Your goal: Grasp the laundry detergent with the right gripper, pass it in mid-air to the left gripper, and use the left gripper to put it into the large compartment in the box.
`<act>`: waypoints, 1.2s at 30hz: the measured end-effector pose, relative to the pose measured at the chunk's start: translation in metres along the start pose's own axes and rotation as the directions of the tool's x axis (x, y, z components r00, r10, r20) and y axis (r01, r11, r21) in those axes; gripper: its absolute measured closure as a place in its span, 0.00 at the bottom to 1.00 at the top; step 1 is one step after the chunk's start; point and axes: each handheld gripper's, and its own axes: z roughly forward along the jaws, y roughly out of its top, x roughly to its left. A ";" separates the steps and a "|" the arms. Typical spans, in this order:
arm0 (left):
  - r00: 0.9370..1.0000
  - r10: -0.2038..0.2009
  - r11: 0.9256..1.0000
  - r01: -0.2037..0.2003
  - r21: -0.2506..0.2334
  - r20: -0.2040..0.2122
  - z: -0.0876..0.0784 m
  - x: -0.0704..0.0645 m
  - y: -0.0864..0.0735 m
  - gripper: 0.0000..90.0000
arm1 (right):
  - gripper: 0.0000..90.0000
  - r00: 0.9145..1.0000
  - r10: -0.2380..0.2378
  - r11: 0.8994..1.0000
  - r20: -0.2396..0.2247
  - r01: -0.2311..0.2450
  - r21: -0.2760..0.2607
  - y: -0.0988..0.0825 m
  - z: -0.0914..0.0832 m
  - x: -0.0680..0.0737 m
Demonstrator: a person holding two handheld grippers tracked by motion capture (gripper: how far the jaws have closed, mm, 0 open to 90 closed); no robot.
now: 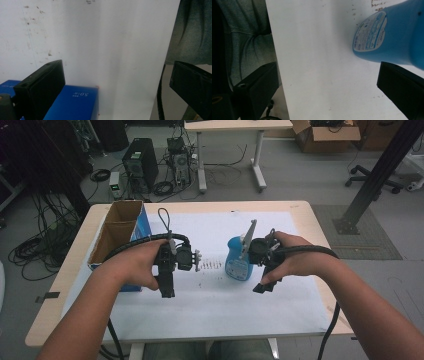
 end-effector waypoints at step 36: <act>1.000 0.005 1.000 -0.005 0.002 0.007 0.003 -0.003 -0.003 0.00 | 0.05 0.994 0.103 0.988 0.026 -0.099 -0.122 -0.050 0.021 -0.023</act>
